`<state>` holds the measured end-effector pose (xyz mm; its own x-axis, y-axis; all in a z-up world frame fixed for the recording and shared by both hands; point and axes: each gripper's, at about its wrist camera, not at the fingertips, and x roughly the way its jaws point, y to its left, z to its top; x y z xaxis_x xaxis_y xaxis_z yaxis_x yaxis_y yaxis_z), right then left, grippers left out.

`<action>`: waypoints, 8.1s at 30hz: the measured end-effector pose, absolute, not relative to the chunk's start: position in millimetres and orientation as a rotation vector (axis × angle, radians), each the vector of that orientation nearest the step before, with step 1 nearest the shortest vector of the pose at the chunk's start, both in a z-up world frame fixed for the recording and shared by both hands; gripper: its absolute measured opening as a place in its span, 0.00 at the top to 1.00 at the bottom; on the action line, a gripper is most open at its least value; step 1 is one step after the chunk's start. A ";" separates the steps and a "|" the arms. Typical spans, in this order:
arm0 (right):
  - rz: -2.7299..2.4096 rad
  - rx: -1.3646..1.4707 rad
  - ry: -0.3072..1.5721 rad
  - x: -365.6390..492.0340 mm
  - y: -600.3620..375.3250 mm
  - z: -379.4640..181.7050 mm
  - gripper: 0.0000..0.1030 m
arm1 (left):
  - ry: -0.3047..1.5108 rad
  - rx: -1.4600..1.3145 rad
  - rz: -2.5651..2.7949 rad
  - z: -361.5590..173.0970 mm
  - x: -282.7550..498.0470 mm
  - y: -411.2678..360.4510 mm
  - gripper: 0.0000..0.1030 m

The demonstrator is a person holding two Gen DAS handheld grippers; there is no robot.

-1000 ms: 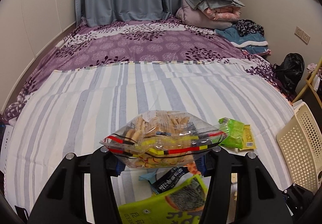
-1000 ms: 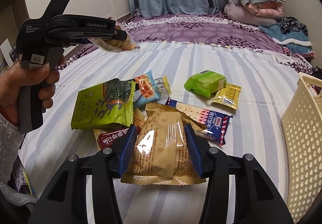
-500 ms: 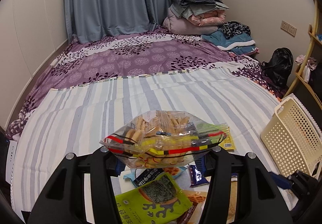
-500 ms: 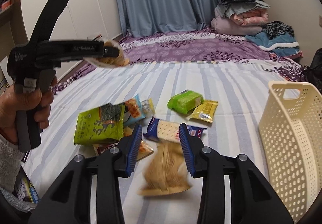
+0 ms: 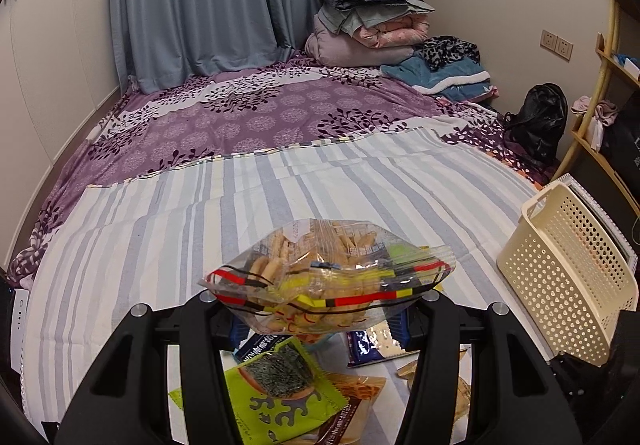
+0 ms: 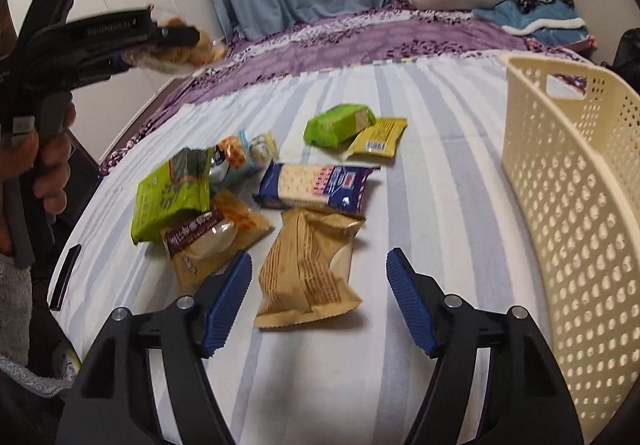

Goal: Organize snacks
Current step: 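Carry the zip bag and tan pouch in both tools over the cream basket, then open both tools to drop the zip bag and tan pouch into the basket, then withdraw both open tools from the basket back toward the snack pile, then move the left tool to the green seaweed bag while the right tool approaches the blue cracker pack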

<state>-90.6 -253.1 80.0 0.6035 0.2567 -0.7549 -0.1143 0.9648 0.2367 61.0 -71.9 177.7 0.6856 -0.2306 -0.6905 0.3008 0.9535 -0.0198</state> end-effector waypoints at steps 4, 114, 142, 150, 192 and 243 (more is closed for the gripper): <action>0.240 0.115 0.901 -84.2 -235.0 75.0 0.32 | 0.760 0.104 -0.314 177.3 59.2 -76.1 0.47; -0.338 0.387 0.584 -168.9 -457.7 141.4 0.30 | 0.712 0.260 -0.805 197.1 -6.2 -329.5 0.06; -0.192 0.292 0.594 -135.3 -386.7 155.9 0.16 | 0.677 0.291 -0.495 199.5 17.3 -246.5 0.03; -0.136 0.247 0.611 -121.5 -358.5 158.1 0.12 | 0.675 0.275 -0.438 198.6 23.4 -217.9 0.03; 0.076 0.104 0.832 -55.9 -238.7 111.4 0.12 | 0.797 0.086 -0.215 154.9 49.7 -49.6 0.03; 0.115 0.077 0.973 -41.4 -209.9 78.8 0.12 | 0.940 0.275 -0.612 53.2 46.0 22.8 0.03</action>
<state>-41.4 -209.9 78.8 0.5573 0.1315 -0.8198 -0.0625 0.9912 0.1165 46.0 22.8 53.2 0.4376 -0.3692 -0.8199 0.6002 0.7989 -0.0393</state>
